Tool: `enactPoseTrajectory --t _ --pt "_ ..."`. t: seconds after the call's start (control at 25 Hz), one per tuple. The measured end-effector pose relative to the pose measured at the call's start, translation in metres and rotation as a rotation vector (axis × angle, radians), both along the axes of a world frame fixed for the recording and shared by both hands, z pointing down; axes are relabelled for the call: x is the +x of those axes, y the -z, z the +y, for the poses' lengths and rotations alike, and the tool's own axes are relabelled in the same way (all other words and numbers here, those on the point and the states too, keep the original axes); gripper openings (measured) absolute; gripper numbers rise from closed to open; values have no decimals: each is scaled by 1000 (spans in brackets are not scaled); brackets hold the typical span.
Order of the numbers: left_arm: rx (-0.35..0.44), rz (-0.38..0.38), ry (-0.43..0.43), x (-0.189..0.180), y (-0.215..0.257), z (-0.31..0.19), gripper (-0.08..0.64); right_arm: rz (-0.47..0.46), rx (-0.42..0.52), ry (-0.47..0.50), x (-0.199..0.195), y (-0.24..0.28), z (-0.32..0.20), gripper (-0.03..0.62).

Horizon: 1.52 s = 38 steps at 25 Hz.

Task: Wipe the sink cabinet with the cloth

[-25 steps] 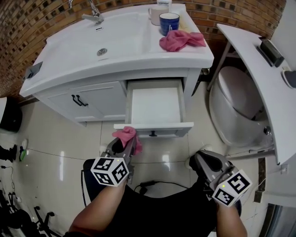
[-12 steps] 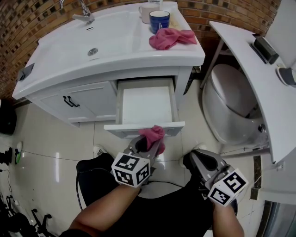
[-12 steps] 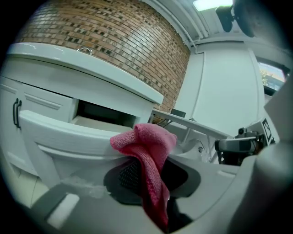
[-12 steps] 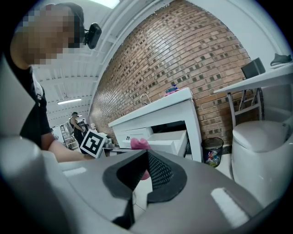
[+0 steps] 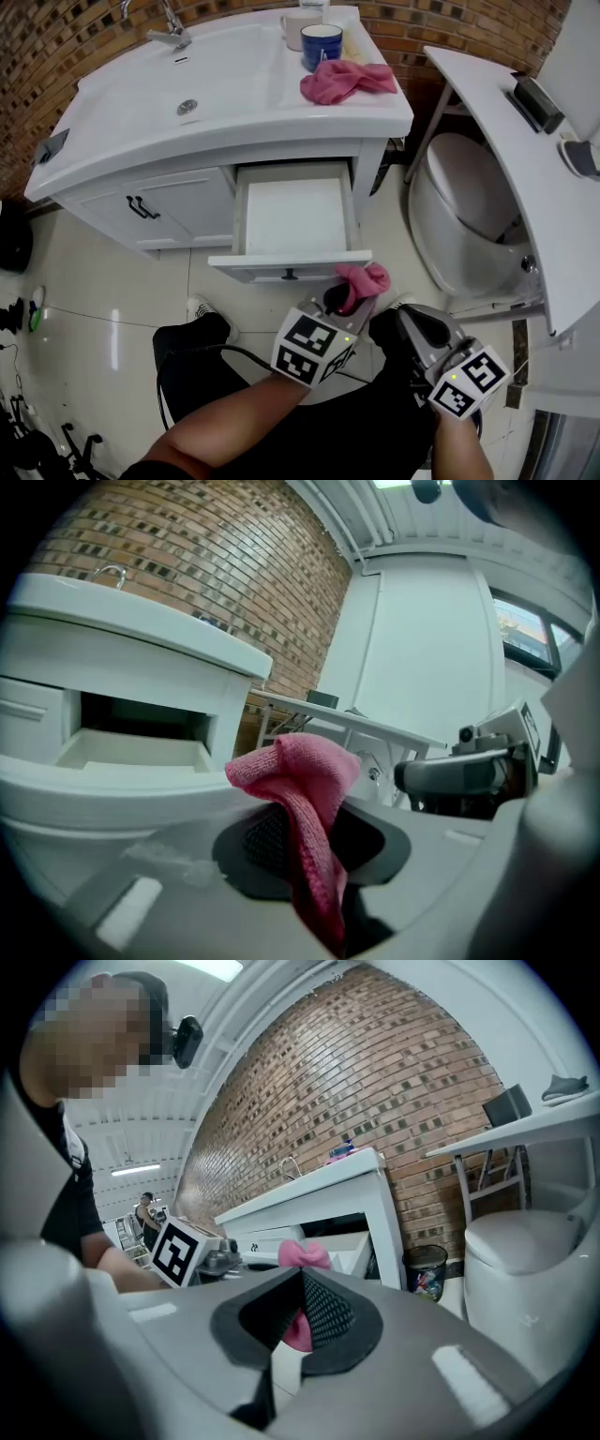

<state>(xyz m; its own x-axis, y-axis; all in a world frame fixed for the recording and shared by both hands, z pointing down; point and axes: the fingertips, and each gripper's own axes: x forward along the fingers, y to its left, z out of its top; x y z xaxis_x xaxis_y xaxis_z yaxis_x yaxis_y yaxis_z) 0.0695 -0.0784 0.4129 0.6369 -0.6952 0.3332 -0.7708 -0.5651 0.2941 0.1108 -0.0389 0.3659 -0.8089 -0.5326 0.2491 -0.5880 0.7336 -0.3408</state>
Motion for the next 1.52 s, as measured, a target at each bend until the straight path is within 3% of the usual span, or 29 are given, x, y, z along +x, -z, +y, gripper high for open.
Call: enactPoseTrajectory --t 0.16,0.28,0.52,0.8,1.08,1.32,1.52 --pt "87 -13 -47 8 39 -5 106 -4 8 -28 10 5 -5 6" --pt "154 7 -20 0 71 -26 106 -5 14 -29 10 7 -7 6" --pt "109 -14 65 -34 65 -63 106 -3 13 -1 -3 7 -4 6" --pt "106 -40 96 -57 63 -53 104 -3 12 9 -8 9 -4 6" --pt "113 -94 180 -127 66 -35 104 -1 11 26 -20 8 0 6" --pt "80 -146 303 -210 61 -17 104 16 16 53 -38 5 -2 6" --pt "56 -199 355 -262 60 -6 104 15 17 74 -55 6 -3 6"
